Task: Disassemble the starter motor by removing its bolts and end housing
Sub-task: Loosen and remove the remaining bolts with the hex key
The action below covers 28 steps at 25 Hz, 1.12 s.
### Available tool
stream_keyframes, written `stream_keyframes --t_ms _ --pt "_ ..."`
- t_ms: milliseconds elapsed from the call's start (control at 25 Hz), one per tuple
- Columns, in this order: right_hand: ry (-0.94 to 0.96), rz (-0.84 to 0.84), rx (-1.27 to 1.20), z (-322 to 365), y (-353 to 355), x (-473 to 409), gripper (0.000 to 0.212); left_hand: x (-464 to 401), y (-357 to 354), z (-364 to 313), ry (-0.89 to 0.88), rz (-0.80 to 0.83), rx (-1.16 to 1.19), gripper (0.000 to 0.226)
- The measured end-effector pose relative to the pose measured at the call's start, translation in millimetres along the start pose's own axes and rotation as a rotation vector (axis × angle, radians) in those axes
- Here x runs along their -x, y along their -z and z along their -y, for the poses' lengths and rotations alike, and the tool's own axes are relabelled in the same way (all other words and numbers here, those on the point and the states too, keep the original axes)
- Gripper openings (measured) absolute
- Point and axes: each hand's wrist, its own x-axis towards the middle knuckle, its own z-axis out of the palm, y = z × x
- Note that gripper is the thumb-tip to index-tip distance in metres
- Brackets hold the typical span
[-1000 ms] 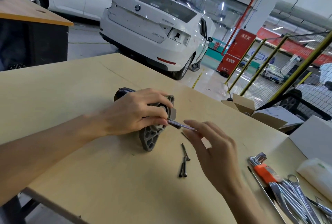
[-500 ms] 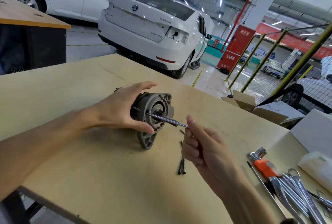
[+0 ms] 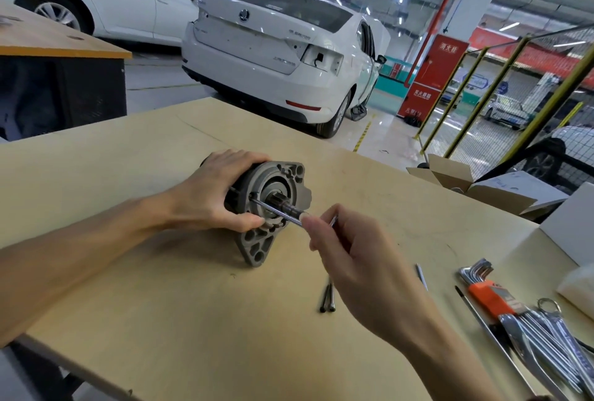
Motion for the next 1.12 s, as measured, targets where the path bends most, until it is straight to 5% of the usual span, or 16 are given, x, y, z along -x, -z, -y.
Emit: stream_keyframes --t_ms 200,320,400,480,600,720,800,1120 --pt "0.496 -0.182 0.716 -6 1 -1 0.024 -1 -1 -2 -0.024 -0.018 -0.025 0.082" --pt "0.649 -0.219 0.923 -17 2 0 0.019 1 1 -7 -0.055 -0.050 -0.016 0.078" --pt "0.673 -0.271 0.923 -18 1 -1 0.015 3 0 -19 -0.185 -0.178 -0.094 0.071" --pt "0.687 -0.287 0.914 -17 0 -3 0.015 1 -5 -37 -0.485 -0.397 -0.367 0.040" --pt "0.557 -0.216 0.671 -17 -1 3 0.015 7 -11 -59 -0.725 -0.504 -0.602 0.022" --pt "0.037 -0.046 -0.053 -12 -3 8 0.049 17 -12 -62 -0.667 -0.492 -0.661 0.016" --pt "-0.200 0.070 -0.318 -11 -3 5 0.052 21 -12 -63 -0.627 -0.476 -0.655 0.016" --pt "-0.328 0.200 -0.593 1 4 0 0.037 21 -12 -64 -0.589 -0.533 -0.602 0.010"
